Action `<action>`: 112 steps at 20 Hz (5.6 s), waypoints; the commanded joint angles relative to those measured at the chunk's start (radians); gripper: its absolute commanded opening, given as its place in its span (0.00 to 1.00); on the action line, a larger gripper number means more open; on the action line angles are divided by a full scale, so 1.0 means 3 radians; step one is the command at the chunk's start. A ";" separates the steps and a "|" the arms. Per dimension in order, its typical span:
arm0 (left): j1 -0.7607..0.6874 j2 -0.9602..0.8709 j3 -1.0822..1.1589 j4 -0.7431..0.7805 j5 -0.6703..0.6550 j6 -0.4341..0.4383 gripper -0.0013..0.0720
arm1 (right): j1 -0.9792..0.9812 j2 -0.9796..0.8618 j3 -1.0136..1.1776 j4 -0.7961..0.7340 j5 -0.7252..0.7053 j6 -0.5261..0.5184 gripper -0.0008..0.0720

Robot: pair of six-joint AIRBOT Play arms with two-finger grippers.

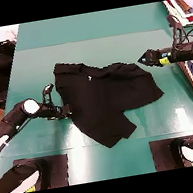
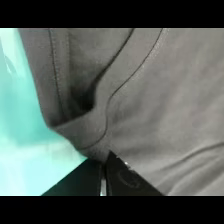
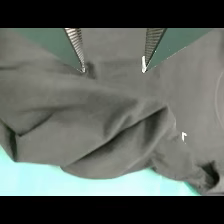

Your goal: Fold the shirts.

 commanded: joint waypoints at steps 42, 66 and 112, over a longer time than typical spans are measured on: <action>0.1372 -0.2082 0.2492 0.0478 0.0061 0.0806 0.85 | -0.0256 -0.1457 0.0744 0.0441 0.0736 -0.0580 0.64; 0.1124 -0.2066 0.2922 0.0451 -0.0114 0.1063 0.05 | 0.0277 -0.2037 0.0752 -0.0023 0.0029 -0.0546 0.04; 0.1169 -0.1768 0.2953 0.0380 -0.0024 0.0969 0.75 | -0.0331 -0.1595 0.1139 -0.0435 0.0099 0.0390 0.68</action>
